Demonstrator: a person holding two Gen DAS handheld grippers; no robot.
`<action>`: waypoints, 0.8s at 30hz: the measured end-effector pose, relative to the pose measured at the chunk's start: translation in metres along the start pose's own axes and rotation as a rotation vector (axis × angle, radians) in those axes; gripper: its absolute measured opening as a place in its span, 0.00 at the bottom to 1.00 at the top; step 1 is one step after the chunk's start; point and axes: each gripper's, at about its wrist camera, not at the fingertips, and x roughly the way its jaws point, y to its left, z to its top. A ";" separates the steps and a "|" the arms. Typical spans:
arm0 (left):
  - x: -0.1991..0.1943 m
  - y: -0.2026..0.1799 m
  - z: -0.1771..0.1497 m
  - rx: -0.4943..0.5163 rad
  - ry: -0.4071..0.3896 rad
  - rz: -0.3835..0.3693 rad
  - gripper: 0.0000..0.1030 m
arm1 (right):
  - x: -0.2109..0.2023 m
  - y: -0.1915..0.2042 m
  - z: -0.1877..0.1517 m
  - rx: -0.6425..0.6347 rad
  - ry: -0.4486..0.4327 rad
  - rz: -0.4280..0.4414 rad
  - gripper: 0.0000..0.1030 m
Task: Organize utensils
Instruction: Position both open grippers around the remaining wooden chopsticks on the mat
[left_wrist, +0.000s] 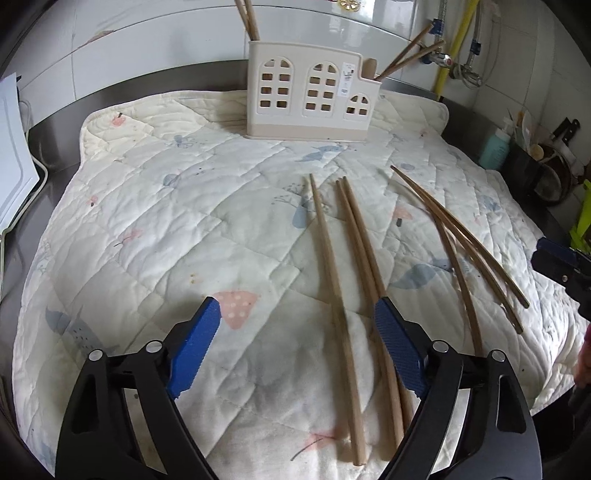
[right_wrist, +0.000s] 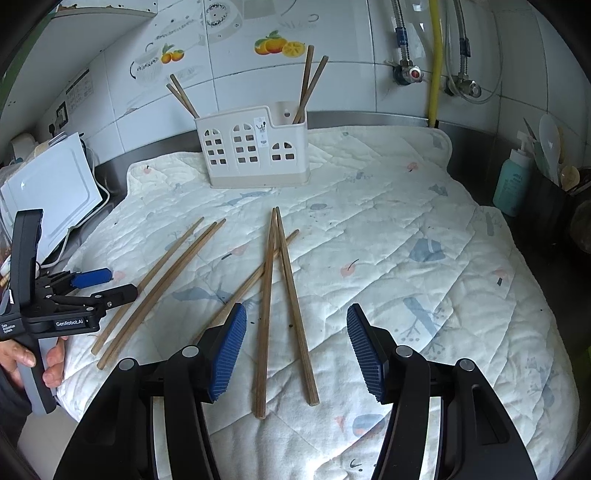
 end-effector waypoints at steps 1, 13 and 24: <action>0.000 -0.002 0.000 0.008 0.003 -0.004 0.81 | 0.001 0.000 0.000 0.001 0.003 0.001 0.54; 0.007 -0.007 -0.002 0.019 0.027 -0.018 0.78 | 0.012 -0.002 -0.009 -0.004 0.026 0.013 0.64; 0.004 -0.011 0.001 0.027 0.000 -0.011 0.43 | 0.022 -0.010 -0.015 -0.007 0.061 0.031 0.44</action>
